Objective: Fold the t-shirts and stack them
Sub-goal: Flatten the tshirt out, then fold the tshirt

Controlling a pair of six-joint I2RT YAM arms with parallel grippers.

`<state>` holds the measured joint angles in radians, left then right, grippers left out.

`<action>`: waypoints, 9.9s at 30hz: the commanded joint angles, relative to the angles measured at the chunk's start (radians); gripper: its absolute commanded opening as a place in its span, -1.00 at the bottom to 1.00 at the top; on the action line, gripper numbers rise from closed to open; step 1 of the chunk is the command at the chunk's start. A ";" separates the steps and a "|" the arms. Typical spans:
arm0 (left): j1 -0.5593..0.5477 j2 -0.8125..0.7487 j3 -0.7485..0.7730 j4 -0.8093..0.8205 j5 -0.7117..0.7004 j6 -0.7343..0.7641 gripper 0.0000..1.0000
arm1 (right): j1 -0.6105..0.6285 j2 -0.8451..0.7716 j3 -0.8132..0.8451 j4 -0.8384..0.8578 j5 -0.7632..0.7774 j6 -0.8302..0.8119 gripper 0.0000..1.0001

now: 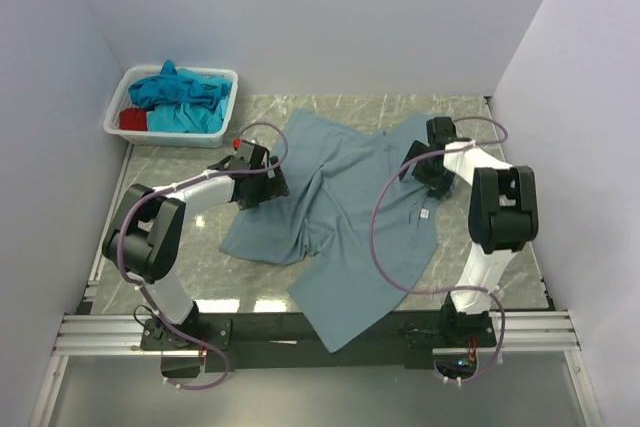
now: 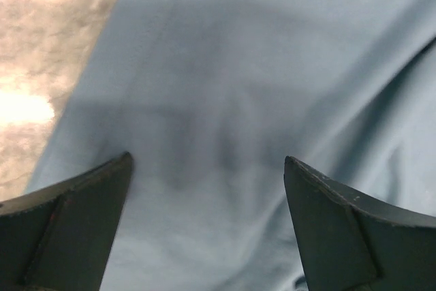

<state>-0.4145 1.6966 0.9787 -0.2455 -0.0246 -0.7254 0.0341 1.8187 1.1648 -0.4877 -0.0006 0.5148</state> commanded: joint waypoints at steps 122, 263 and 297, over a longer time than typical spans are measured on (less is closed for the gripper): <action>0.121 -0.485 -0.342 -0.121 -0.337 -0.230 -0.99 | 0.423 -0.817 -0.563 -0.546 0.057 0.416 0.97; 0.238 0.578 0.870 0.402 0.000 0.050 -0.99 | -0.016 0.048 0.592 -0.057 0.100 -0.213 -0.97; 0.227 0.190 0.385 0.289 0.017 -0.039 -0.14 | 0.026 -0.309 0.023 -0.236 0.103 -0.128 0.28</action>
<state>-0.1787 1.9793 1.3293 0.0872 -0.0372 -0.7700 0.0479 1.5955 1.1931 -0.7162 0.0593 0.3733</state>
